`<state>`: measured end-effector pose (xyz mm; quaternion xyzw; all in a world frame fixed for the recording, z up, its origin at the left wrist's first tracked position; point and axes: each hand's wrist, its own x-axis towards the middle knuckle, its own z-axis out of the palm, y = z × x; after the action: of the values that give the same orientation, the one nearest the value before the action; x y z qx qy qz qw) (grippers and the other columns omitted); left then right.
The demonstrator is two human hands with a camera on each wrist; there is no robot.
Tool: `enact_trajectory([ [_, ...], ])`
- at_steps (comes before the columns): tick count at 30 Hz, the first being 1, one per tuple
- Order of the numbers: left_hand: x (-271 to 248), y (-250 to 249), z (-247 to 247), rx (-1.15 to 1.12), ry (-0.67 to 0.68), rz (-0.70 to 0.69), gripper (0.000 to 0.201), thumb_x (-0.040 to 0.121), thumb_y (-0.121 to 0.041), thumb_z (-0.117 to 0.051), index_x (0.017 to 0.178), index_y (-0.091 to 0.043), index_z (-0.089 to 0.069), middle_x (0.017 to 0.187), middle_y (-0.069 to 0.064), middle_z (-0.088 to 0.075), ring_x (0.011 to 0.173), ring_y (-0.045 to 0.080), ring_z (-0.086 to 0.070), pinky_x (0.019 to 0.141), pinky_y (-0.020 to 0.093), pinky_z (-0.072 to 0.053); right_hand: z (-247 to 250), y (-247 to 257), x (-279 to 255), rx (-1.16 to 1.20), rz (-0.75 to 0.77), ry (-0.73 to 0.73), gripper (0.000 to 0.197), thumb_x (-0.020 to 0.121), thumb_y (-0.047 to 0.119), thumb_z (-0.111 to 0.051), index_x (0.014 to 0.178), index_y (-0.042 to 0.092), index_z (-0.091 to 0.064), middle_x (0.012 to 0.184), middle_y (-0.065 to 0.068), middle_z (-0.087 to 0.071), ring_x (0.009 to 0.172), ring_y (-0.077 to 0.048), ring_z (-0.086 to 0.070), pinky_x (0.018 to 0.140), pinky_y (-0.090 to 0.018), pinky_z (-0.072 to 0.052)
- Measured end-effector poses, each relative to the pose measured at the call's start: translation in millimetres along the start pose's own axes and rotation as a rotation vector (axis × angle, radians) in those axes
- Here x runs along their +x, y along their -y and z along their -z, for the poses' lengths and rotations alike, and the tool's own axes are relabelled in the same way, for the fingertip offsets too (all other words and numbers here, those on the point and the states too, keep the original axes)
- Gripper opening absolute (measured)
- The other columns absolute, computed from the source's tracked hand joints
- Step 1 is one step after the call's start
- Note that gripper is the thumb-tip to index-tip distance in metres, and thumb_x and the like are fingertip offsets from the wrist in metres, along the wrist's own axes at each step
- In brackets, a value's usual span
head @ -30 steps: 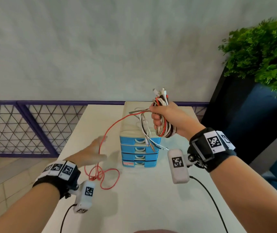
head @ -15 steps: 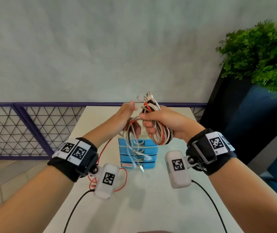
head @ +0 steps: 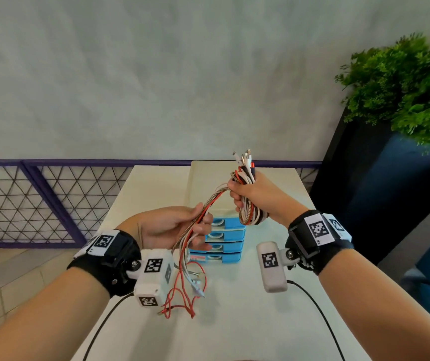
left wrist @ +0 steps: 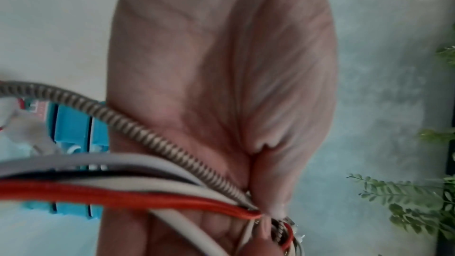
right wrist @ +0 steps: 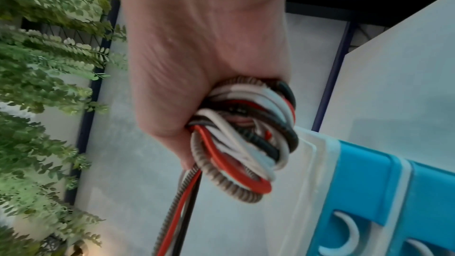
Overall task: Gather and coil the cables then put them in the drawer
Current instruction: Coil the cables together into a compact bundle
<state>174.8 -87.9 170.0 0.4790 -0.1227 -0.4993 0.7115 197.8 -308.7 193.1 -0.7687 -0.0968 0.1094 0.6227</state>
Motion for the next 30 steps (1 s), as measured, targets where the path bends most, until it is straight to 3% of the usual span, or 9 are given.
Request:
enact_trajectory([
  [3,-2.1,-0.2,1.7,0.159,-0.019,0.143,0.044,0.094,-0.052,-0.030,0.088,-0.017,-0.055,0.062,-0.008,-0.041,0.048,0.005,-0.039,0.070,0.023,-0.049,2.3,-11.8,3.2,0.024,-0.013,-0.112,0.013,0.096,0.013,-0.056,0.085,0.012,-0.049,0.062,-0.002,-0.052,0.052,-0.015,-0.051,0.057,-0.031,-0.050],
  [6,-3.3,-3.1,-2.9,0.284,-0.120,0.149,0.046,0.096,-0.053,-0.028,0.080,-0.018,-0.053,0.060,-0.007,-0.029,0.048,0.006,-0.022,0.052,0.017,-0.033,7.8,-22.7,3.1,0.218,-0.089,-0.156,0.011,0.097,0.015,-0.055,0.088,0.013,-0.050,0.066,-0.004,-0.052,0.055,-0.015,-0.052,0.059,-0.032,-0.051],
  [9,5.9,-0.4,-14.3,0.439,-0.274,0.038,0.036,0.099,-0.043,-0.032,0.077,-0.018,-0.046,0.062,-0.005,-0.029,0.052,0.008,-0.024,0.050,0.018,-0.026,3.7,-31.2,2.5,0.380,-0.149,-0.109,0.016,0.096,0.028,-0.057,0.087,0.015,-0.053,0.065,-0.002,-0.054,0.056,-0.014,-0.053,0.062,-0.032,-0.051],
  [13,24.4,14.4,-31.2,0.622,-0.378,-0.041,0.024,0.102,-0.027,-0.036,0.086,-0.013,-0.048,0.071,-0.002,-0.047,0.061,0.011,-0.046,0.059,0.017,-0.044,-1.4,-34.1,4.4,0.510,-0.167,-0.083,0.017,0.096,0.031,-0.057,0.089,0.015,-0.055,0.064,0.000,-0.053,0.057,-0.014,-0.053,0.060,-0.030,-0.049],
  [16,27.5,19.0,-33.2,0.337,-0.250,-0.057,0.026,0.101,-0.026,-0.036,0.105,-0.008,-0.054,0.077,0.000,-0.052,0.069,0.015,-0.051,0.070,0.024,-0.047,0.1,-30.7,3.6,0.597,-0.151,-0.062,0.012,0.098,0.022,-0.054,0.089,0.014,-0.052,0.063,0.000,-0.050,0.055,-0.013,-0.051,0.056,-0.028,-0.048],
  [20,19.9,16.9,-20.1,-0.091,-0.066,-0.040,0.070,0.098,-0.054,-0.019,0.134,-0.001,-0.046,0.076,0.000,-0.044,0.067,0.015,-0.043,0.074,0.030,-0.044,5.6,-25.5,2.0,0.634,-0.130,-0.036,0.014,0.097,0.020,-0.056,0.085,0.014,-0.051,0.063,0.000,-0.050,0.054,-0.013,-0.051,0.056,-0.028,-0.048],
  [22,15.1,16.6,-14.8,-0.169,-0.044,-0.010,0.078,0.095,-0.060,-0.016,0.139,-0.002,-0.043,0.081,0.002,-0.052,0.071,0.017,-0.052,0.076,0.032,-0.049,7.7,-23.4,0.6,0.631,-0.134,0.005,0.013,0.096,0.020,-0.056,0.085,0.014,-0.052,0.063,0.000,-0.049,0.054,-0.013,-0.050,0.057,-0.027,-0.048],
  [26,13.3,15.3,-20.6,-0.170,-0.167,-0.024,0.076,0.094,-0.060,-0.020,0.107,-0.004,-0.071,0.092,0.012,-0.071,0.085,0.028,-0.071,0.075,0.040,-0.058,5.2,-19.6,-2.0,0.581,-0.149,0.144,0.015,0.096,0.018,-0.055,0.081,0.015,-0.053,0.065,0.000,-0.047,0.054,-0.012,-0.048,0.059,-0.027,-0.045],
  [30,16.6,15.4,-24.4,-0.255,-0.088,-0.076,0.065,0.095,-0.059,-0.024,0.090,-0.008,-0.065,0.070,0.001,-0.051,0.061,0.017,-0.055,0.066,0.031,-0.053,3.0,-13.3,-0.8,0.450,-0.098,0.176,0.018,0.095,0.015,-0.057,0.077,0.017,-0.056,0.065,-0.001,-0.047,0.054,-0.012,-0.048,0.060,-0.029,-0.040],
])
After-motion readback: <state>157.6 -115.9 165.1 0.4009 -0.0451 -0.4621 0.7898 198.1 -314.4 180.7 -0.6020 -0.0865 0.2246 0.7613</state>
